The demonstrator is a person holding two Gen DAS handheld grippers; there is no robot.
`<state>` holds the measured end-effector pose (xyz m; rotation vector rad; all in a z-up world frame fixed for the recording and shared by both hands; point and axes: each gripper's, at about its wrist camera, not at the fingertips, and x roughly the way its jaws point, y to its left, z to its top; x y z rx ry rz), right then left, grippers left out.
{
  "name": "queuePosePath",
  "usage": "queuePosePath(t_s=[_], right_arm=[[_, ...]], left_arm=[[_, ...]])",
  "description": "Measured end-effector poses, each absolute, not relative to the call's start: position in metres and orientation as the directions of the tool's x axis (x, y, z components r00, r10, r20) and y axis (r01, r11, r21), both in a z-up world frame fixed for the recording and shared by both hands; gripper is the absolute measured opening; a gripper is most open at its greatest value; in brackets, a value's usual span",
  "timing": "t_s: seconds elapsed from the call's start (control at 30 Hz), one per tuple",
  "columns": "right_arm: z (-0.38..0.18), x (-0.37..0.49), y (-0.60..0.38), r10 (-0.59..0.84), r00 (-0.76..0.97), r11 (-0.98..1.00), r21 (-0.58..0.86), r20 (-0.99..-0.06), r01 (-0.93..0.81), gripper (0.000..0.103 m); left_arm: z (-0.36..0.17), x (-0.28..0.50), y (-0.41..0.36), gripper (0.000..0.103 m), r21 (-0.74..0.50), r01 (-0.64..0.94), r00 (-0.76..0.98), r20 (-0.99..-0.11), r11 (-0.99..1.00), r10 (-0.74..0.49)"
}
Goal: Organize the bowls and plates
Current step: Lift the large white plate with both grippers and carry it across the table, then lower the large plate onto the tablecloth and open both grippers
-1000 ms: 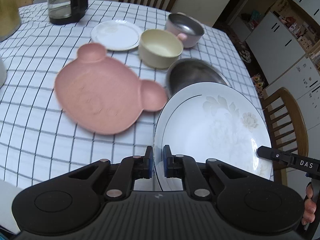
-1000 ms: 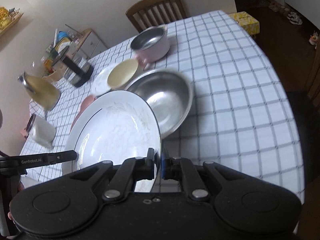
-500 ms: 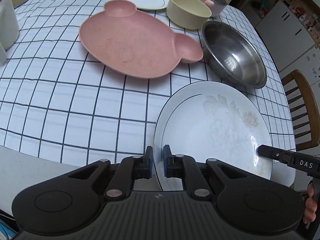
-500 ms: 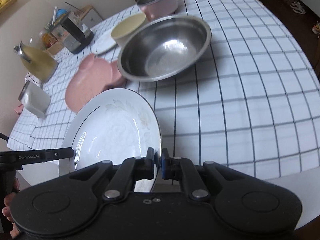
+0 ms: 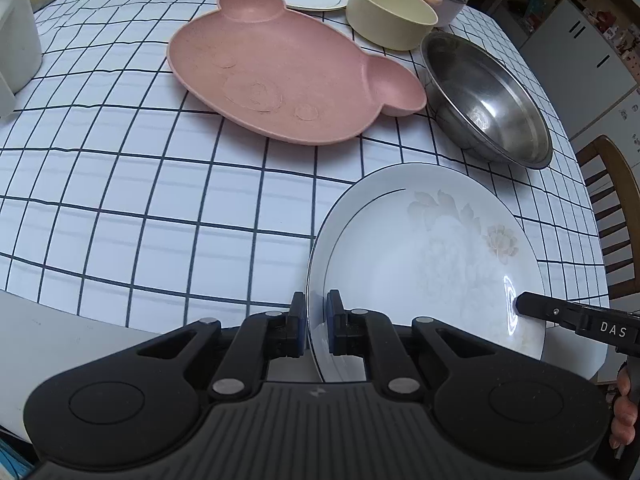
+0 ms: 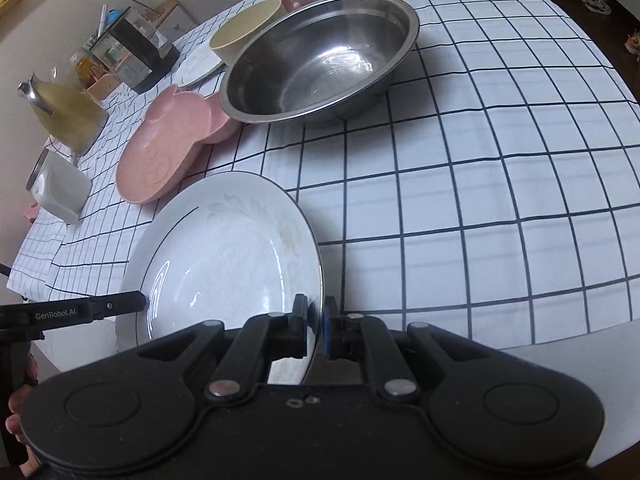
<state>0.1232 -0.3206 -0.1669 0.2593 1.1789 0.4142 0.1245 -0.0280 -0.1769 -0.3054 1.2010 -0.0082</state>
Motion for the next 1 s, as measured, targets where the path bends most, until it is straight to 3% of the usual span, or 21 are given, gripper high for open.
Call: queuePosePath(t_s=[1.0], right_arm=[[-0.168, 0.134, -0.266, 0.429, 0.279, 0.895, 0.362, -0.859, -0.262, 0.01]], left_arm=[[-0.176, 0.117, 0.01, 0.01, -0.213, -0.207, 0.364, -0.923, 0.955, -0.127]])
